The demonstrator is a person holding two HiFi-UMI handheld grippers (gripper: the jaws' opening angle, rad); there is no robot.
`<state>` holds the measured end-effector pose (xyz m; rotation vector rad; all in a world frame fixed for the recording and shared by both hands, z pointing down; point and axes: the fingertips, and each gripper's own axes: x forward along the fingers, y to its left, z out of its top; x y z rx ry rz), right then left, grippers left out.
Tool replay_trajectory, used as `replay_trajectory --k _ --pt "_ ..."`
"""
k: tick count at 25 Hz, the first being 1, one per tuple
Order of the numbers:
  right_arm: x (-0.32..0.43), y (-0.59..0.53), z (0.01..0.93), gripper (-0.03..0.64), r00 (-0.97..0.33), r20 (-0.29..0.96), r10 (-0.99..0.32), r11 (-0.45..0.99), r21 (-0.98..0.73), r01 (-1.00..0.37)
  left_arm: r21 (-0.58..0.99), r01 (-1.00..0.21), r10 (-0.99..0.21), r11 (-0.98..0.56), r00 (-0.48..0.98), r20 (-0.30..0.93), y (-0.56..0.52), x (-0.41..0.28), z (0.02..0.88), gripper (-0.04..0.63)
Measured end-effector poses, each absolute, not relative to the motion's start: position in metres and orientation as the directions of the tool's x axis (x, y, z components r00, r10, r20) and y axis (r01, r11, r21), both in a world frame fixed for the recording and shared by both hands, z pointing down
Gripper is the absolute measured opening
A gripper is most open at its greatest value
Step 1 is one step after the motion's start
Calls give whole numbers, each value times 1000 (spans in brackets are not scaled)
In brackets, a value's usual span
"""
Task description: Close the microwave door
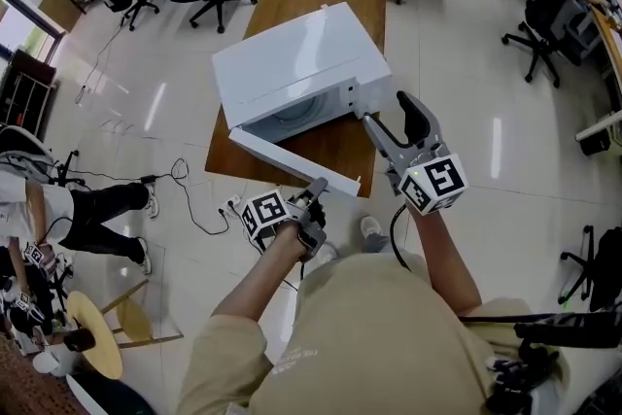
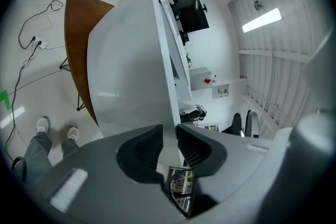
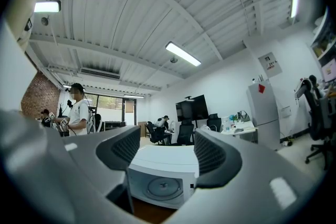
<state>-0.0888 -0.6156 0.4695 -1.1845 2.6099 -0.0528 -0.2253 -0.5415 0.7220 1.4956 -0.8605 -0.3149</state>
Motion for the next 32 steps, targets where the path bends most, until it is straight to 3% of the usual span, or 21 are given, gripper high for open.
replay_trajectory --k 11,32 --pt "-70 -616 449 308 -615 -241 -751 654 -136 -744 963 -174 -779 204 567 267 -588 -203 713 86" --pt "-58 -622 443 307 -603 -237 -762 639 -119 -760 962 -122 -874 244 403 273 -688 -199 712 87"
